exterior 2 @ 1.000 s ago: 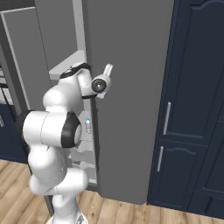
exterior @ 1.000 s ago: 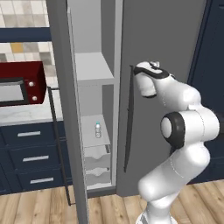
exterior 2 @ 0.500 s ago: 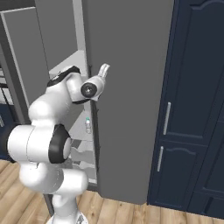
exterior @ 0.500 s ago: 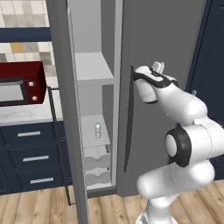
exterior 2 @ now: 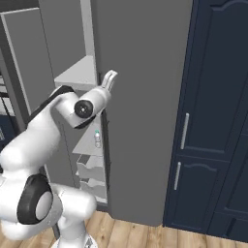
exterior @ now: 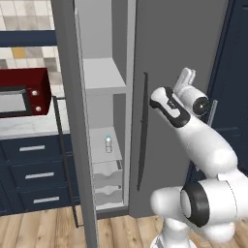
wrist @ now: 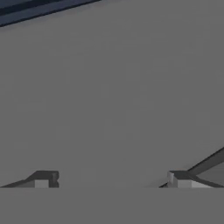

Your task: Pick up the frozen steak from the freezer, place it on any shelf in the fridge, and close the fridge and freezer doors when done.

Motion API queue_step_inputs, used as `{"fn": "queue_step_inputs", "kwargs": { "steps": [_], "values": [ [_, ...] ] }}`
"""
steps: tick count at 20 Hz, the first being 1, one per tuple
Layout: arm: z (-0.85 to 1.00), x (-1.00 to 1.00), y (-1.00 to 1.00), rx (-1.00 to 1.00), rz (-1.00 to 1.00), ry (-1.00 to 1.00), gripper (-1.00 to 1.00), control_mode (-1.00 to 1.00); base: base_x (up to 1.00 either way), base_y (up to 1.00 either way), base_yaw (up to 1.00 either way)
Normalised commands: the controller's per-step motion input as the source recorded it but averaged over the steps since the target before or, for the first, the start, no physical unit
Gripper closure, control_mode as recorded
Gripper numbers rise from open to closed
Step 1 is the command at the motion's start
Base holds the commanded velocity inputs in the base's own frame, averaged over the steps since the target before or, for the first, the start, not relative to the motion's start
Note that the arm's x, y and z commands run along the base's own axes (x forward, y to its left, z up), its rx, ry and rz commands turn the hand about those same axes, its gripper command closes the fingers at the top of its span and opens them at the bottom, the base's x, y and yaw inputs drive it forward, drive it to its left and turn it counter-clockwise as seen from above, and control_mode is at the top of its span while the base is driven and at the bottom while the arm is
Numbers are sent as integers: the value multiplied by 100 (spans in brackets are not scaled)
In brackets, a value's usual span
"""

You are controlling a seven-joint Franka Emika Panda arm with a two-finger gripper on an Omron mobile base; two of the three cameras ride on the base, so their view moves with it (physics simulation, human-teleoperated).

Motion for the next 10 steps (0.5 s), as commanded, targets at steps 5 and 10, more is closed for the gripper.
{"fn": "queue_step_inputs", "kwargs": {
  "steps": [5, 10],
  "values": [
    [100, -100, 0, 4, -3, 22, -100, -100, 0, 0, 0],
    [100, -100, 0, 2, 0, 30, -100, -100, 0, 0, 0]
  ]
}}
